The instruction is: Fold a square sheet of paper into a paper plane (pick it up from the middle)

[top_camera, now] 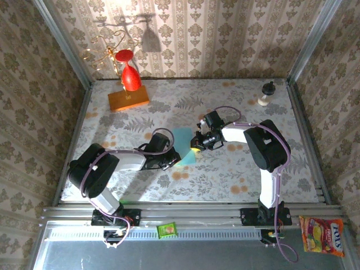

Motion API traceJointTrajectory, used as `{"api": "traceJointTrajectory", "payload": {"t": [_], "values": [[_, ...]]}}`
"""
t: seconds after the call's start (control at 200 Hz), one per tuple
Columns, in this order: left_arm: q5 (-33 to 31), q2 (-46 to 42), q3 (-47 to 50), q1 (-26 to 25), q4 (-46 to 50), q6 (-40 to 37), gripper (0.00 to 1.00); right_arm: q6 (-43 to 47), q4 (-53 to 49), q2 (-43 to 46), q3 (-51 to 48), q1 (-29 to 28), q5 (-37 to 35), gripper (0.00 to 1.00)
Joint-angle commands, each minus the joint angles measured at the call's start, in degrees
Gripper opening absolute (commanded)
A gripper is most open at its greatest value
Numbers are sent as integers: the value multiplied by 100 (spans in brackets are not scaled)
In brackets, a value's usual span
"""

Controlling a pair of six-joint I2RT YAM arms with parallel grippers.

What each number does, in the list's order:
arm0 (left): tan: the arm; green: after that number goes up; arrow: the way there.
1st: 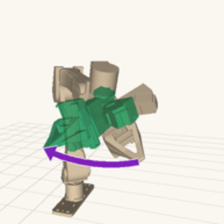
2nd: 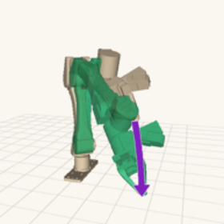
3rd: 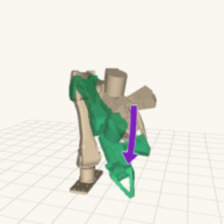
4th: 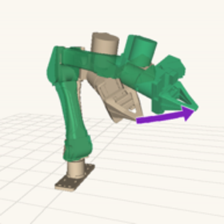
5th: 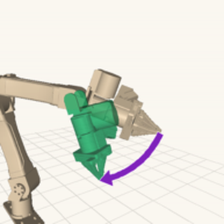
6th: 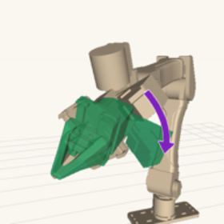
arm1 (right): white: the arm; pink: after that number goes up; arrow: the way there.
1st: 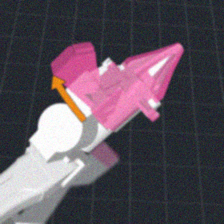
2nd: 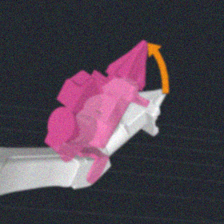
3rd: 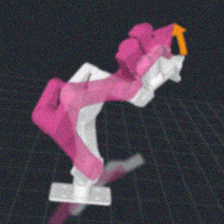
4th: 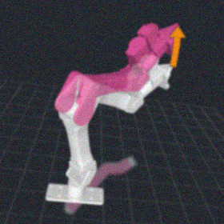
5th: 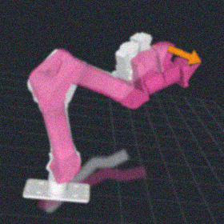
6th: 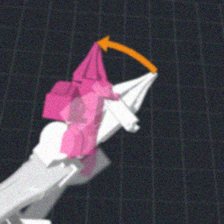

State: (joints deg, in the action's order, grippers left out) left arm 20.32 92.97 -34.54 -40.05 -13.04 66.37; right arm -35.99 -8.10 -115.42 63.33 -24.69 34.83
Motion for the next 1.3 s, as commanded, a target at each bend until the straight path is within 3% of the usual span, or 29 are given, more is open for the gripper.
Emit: {"api": "traceJointTrajectory", "payload": {"t": [0.0, 0.185, 0.405, 0.61, 0.805, 1.11, 1.295], "values": [[-93, -215, 368, 130, 228, 140, 8, 38, -1308, -919, -497, 144, -1908, 6], [-552, -832, 562, 463, 1151, -138, 8, 48, -1317, -920, -471, 148, -1882, 6], [-524, -1383, 270, 497, 1003, -342, 8, -5, -1279, -869, -473, 145, -1877, 6], [-104, -617, -85, -34, 51, -89, 8, -36, -1271, -876, -453, 147, -1857, 6], [-187, -93, 19, -207, 83, 129, 8, 2, -1314, -869, -437, 148, -1869, 6], [-525, -965, 878, 110, 462, 181, 8, 15, -1335, -820, -427, 138, -1854, 6], [-571, -1353, 517, 284, 881, -112, 13, 45, -1471, -410, -363, 103, -1587, 8]]}}
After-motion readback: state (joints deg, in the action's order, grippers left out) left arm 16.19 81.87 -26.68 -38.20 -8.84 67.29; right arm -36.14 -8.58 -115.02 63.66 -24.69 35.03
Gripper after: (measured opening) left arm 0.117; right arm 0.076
